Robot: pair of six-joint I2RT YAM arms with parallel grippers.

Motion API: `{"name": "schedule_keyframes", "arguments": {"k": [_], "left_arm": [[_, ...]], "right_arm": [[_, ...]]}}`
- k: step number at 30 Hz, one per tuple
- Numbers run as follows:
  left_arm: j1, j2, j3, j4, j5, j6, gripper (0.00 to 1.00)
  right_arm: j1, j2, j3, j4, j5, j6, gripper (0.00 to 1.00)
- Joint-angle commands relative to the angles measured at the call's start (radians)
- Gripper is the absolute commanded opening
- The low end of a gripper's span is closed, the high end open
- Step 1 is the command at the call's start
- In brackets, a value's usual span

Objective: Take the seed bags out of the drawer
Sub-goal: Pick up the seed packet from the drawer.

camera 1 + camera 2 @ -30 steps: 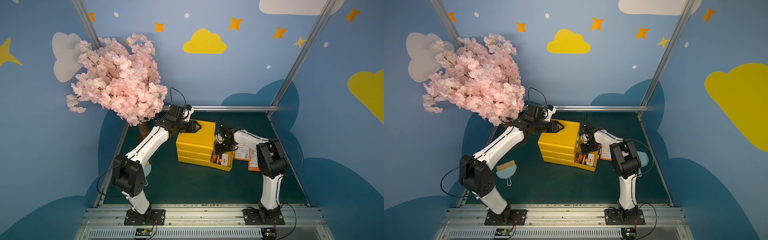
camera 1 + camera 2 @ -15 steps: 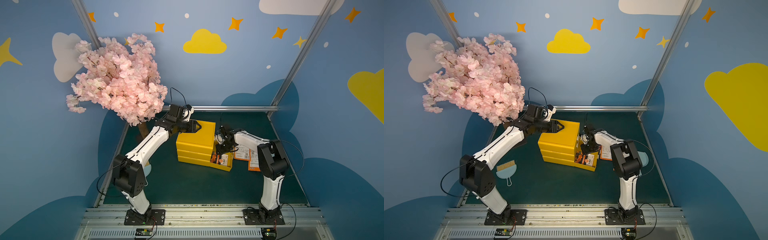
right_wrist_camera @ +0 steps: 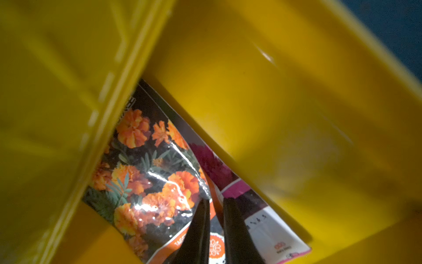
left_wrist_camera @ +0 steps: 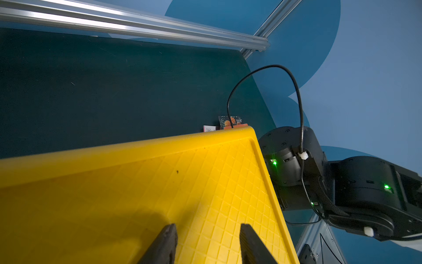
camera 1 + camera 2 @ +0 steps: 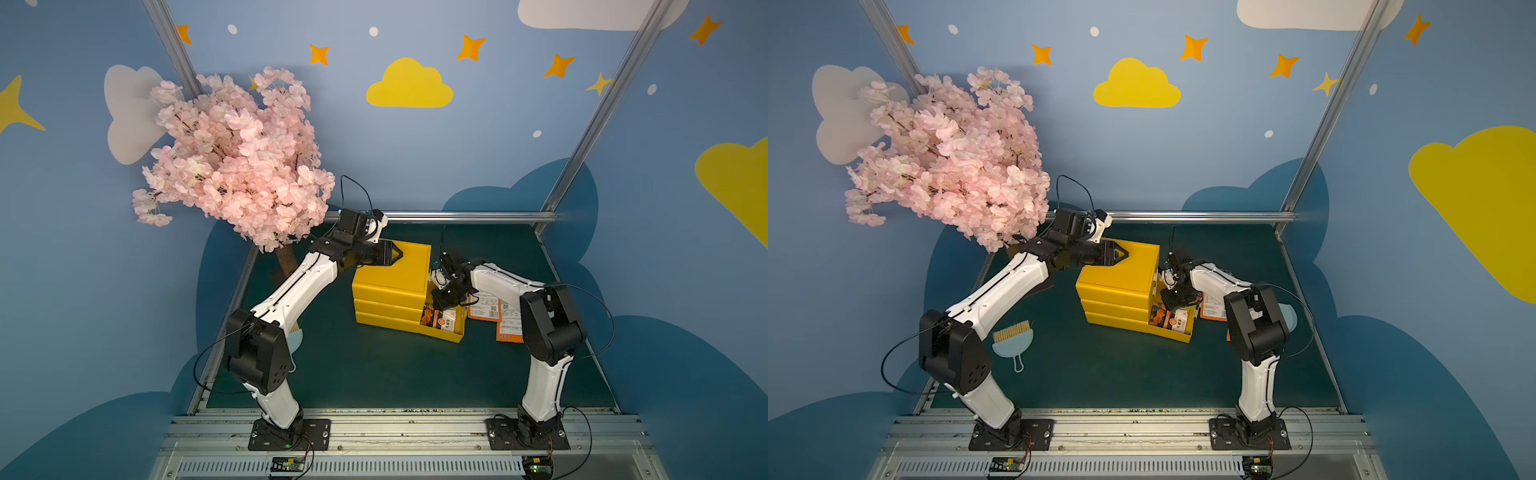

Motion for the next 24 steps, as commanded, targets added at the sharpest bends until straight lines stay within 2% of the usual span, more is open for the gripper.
{"name": "schedule_keyframes", "arguments": {"k": [1,15,18,20,24], "left_arm": [[-0.008,0.095,-0.088,-0.274,-0.035,-0.023,0.51],[-0.008,0.095,-0.088,-0.275,-0.039,-0.023,0.51],[-0.008,0.095,-0.088,-0.275,-0.039,-0.025,0.51],[-0.008,0.093,-0.087,-0.275,-0.039,-0.025,0.51],[-0.008,0.09,-0.087,-0.277,-0.042,-0.026,0.51]], "right_arm": [[0.022,-0.004,-0.006,-0.036,-0.018,0.0,0.15],[0.023,0.052,0.02,-0.034,0.041,0.008,0.15],[0.023,0.054,0.019,-0.033,0.053,0.013,0.08],[0.022,0.049,0.019,-0.034,0.06,0.017,0.0],[0.021,0.024,0.026,-0.046,0.064,0.033,0.0]]}}
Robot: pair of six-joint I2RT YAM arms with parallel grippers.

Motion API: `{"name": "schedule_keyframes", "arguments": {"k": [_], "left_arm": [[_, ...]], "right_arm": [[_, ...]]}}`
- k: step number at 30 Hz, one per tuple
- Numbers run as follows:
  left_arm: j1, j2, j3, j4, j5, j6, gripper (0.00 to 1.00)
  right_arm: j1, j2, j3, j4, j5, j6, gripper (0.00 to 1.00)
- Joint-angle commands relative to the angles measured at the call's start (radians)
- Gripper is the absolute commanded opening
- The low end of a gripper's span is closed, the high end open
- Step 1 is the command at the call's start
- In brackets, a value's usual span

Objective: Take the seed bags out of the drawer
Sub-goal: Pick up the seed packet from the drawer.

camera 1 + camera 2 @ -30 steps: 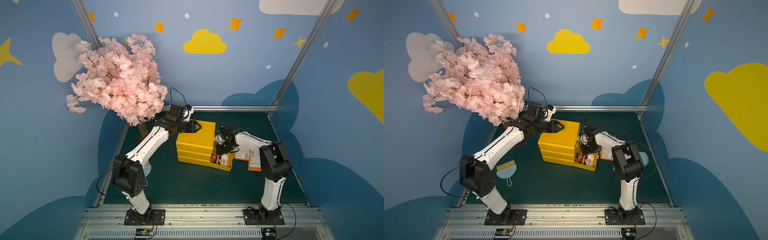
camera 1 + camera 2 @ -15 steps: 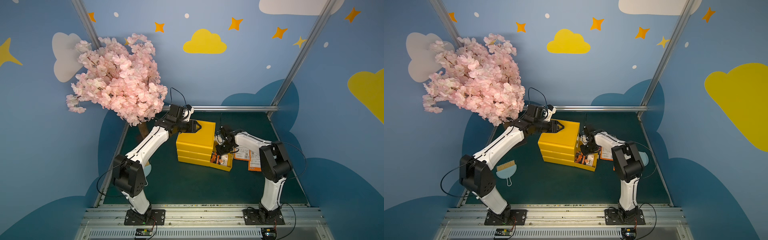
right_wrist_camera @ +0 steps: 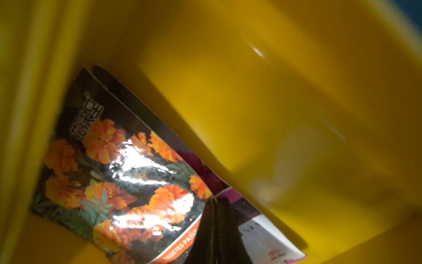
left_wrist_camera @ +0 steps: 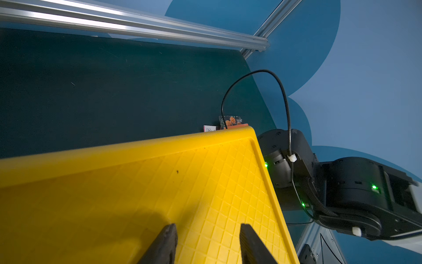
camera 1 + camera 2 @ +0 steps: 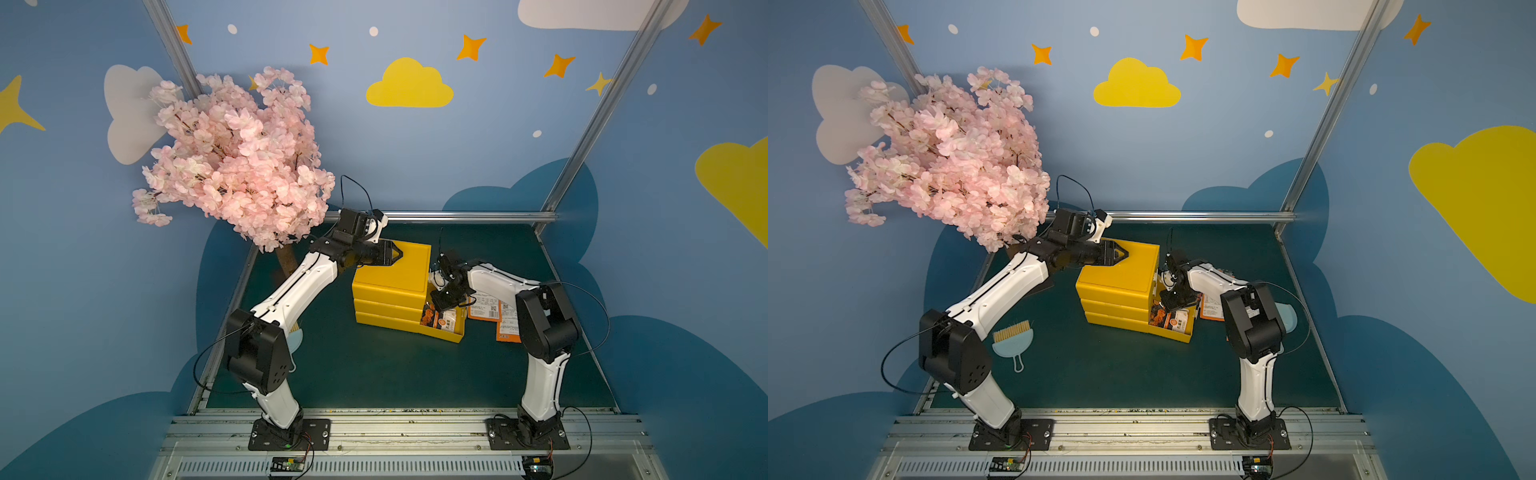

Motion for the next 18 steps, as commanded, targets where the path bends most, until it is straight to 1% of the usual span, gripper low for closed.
{"name": "schedule_keyframes", "arguments": {"k": [1,6,18], "left_arm": [[-0.008,0.09,-0.086,-0.278,-0.04,-0.026,0.51],[-0.011,0.089,-0.087,-0.278,-0.042,-0.028,0.51],[-0.011,0.089,-0.087,-0.274,-0.041,-0.029,0.51]], "right_arm": [[0.01,-0.011,0.025,-0.054,0.01,0.02,0.0],[0.006,-0.026,0.089,-0.122,0.022,0.034,0.0],[0.0,-0.002,0.261,-0.312,0.155,0.04,0.0]]}}
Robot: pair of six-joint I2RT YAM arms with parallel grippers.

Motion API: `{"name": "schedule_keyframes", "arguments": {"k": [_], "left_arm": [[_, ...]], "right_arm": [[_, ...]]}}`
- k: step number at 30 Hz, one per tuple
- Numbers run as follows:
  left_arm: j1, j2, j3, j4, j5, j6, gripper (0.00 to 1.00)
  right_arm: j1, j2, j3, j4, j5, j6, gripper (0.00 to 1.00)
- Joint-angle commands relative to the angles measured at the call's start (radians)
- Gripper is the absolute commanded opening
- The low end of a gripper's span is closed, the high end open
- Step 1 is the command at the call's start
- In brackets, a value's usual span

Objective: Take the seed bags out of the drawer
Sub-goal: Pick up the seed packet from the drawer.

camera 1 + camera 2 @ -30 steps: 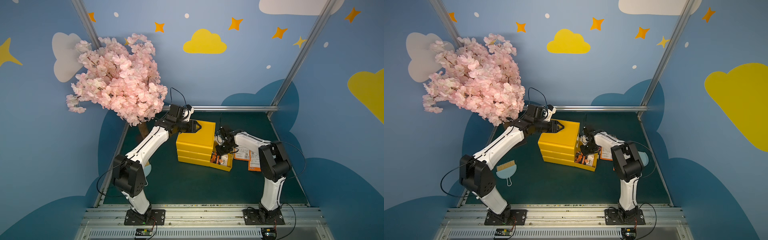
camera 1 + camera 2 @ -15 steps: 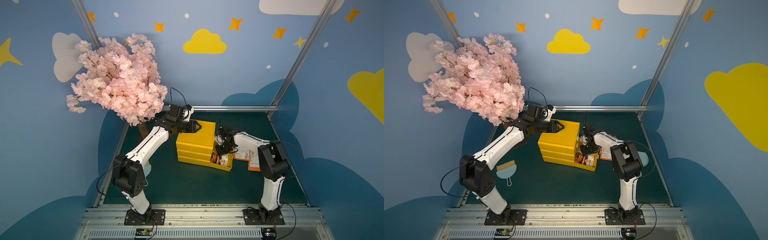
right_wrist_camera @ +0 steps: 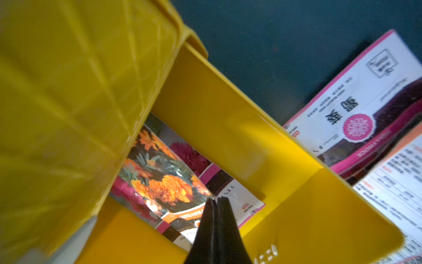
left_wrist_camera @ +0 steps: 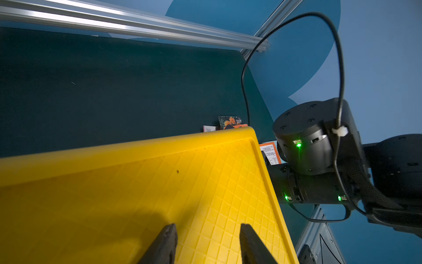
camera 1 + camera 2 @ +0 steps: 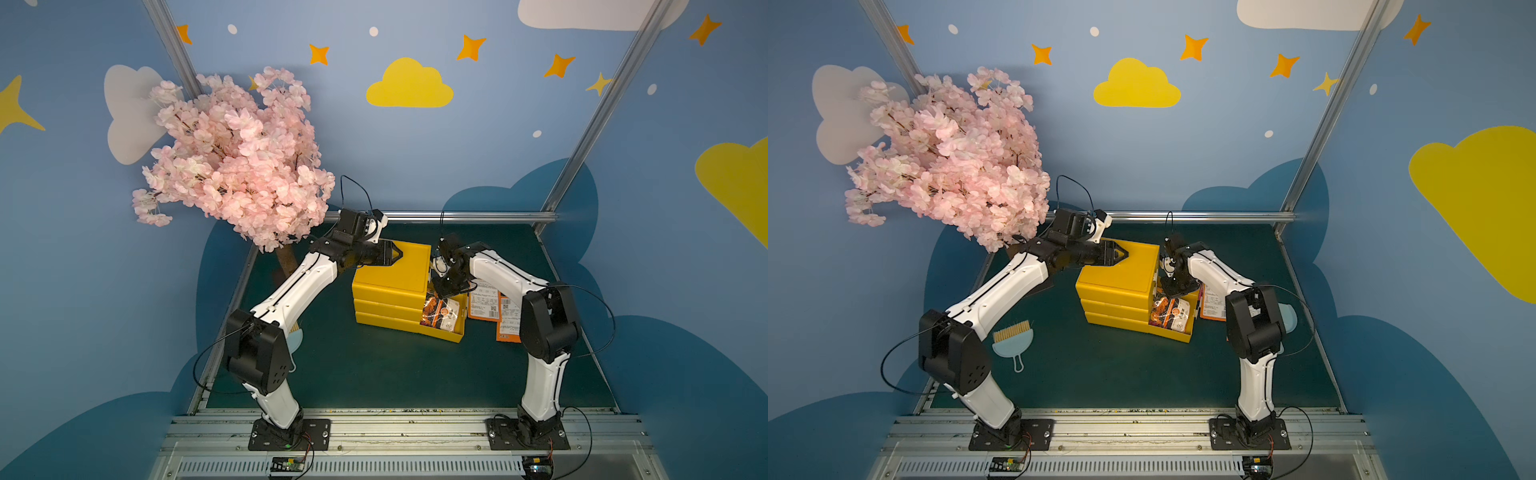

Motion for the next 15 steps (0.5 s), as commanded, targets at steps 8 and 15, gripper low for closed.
{"name": "schedule_keyframes", "arguments": {"k": [8,15], "left_arm": [[-0.011,0.094,-0.079,-0.278,-0.04,-0.019,0.51],[-0.011,0.095,-0.076,-0.279,-0.036,-0.02,0.51]], "right_arm": [[-0.015,-0.035,0.073,-0.143,0.087,0.014,0.0],[-0.048,-0.091,0.067,-0.164,0.084,0.027,0.0]]}}
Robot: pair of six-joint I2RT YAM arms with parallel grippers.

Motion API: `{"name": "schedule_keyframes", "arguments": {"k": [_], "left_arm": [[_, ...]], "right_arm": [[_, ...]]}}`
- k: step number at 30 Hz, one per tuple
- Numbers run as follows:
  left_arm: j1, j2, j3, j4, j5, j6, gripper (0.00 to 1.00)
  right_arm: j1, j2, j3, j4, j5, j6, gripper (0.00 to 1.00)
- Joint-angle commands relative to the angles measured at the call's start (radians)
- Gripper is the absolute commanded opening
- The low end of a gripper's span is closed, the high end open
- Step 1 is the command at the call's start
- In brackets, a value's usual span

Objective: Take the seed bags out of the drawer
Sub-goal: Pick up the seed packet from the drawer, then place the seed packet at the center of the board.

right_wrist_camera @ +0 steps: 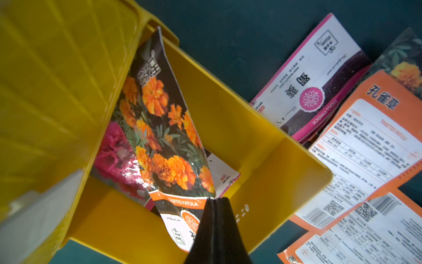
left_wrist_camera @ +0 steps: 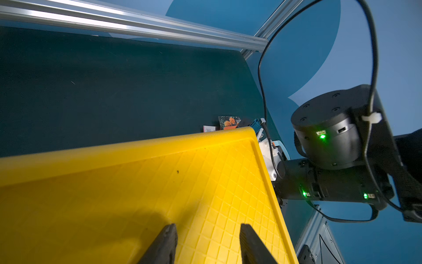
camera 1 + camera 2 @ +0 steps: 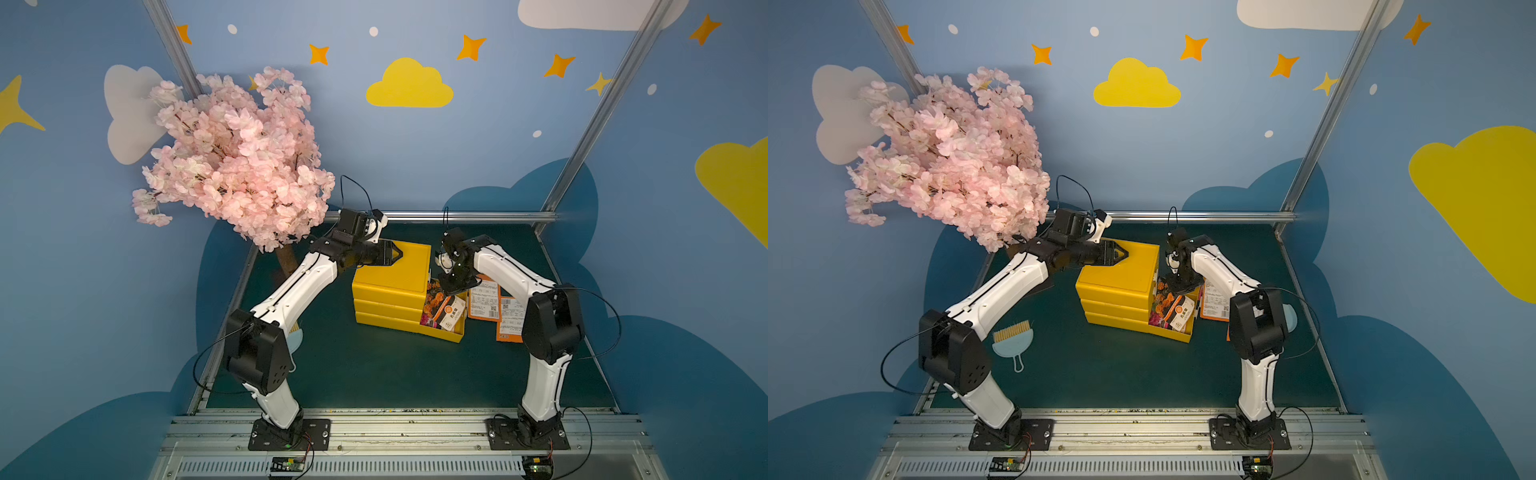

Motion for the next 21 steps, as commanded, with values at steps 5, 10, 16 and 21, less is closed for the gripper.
{"name": "schedule_keyframes", "arguments": {"k": [5,10,16,21], "left_arm": [[-0.01,0.093,-0.078,-0.278,-0.036,-0.019,0.51],[-0.011,0.096,-0.077,-0.278,-0.035,-0.02,0.51],[-0.011,0.097,-0.076,-0.275,-0.032,-0.02,0.51],[-0.011,0.097,-0.074,-0.275,-0.031,-0.021,0.51]], "right_arm": [[-0.05,-0.095,0.001,-0.05,-0.018,0.037,0.0],[-0.097,-0.144,-0.02,-0.047,-0.058,0.05,0.0],[-0.186,-0.264,-0.099,0.019,-0.126,0.085,0.0],[-0.302,-0.394,-0.193,0.12,-0.205,0.147,0.0]]}}
